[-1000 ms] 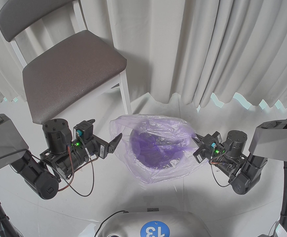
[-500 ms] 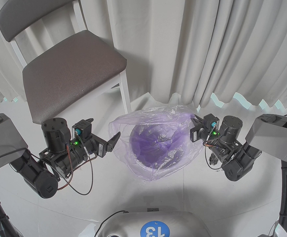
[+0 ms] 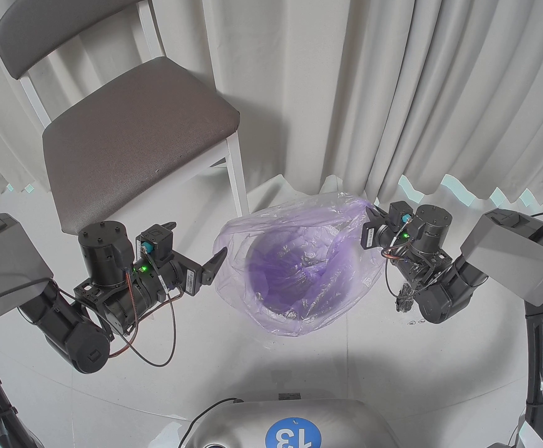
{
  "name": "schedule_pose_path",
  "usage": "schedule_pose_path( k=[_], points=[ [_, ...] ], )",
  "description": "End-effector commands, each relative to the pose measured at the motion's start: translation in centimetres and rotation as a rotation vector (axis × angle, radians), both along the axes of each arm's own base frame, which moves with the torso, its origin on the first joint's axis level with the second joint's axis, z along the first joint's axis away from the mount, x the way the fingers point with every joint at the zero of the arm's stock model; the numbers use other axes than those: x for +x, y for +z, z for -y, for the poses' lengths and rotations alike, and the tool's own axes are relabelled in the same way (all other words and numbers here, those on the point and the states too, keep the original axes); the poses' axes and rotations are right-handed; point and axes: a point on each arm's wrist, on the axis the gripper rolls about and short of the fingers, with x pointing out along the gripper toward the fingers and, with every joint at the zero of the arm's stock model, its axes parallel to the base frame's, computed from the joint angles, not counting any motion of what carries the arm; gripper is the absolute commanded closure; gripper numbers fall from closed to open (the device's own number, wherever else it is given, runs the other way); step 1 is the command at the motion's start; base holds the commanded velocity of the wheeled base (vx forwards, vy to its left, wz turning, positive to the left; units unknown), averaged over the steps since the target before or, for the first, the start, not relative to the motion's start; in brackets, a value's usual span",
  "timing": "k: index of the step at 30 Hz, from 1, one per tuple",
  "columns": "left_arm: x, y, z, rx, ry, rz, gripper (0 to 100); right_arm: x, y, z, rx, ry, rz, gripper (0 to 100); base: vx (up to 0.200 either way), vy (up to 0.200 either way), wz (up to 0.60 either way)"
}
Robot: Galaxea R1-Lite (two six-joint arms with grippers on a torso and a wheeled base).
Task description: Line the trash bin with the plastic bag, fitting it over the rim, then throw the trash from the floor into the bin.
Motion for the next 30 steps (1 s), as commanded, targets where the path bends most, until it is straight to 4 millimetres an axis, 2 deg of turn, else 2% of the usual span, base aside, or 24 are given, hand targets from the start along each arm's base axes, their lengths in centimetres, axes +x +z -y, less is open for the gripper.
schedule_pose_path(
  k=[1,11,17,23,24,27,30],
  points=[
    [0.1,-0.1,0.1,0.001,-0.001,-0.002,0,0.6,-0.6,-0.2,0.009,-0.006,-0.003,100,0.0,0.0,0.0],
    [0.3,-0.4,0.4,0.002,-0.004,-0.008,0,2.9,-0.7,-1.2,0.098,-0.057,0.054,100,0.0,0.0,0.0],
    [0.5,-0.9,1.0,0.0,-0.008,-0.012,0,3.6,-0.6,-1.3,0.124,-0.062,0.086,100,0.0,0.0,0.0],
    [1.0,-1.7,1.8,-0.008,-0.022,0.007,0,3.5,-0.9,-1.4,0.124,-0.064,0.08,100,0.0,0.0,0.0],
    [1.1,-1.9,1.9,-0.011,-0.02,0.01,0,3.4,-1.0,-1.3,0.118,-0.065,0.075,0,0.0,0.0,0.0],
    [1.2,-2.3,2.5,-0.016,-0.027,0.012,0,2.6,-1.4,-1.0,0.097,-0.054,0.037,0,0.0,0.0,0.0],
    [1.4,-2.9,3.1,-0.019,-0.037,0.001,0,0.8,-0.7,-0.4,0.073,-0.038,-0.008,0,0.0,0.0,0.0]
  ],
)
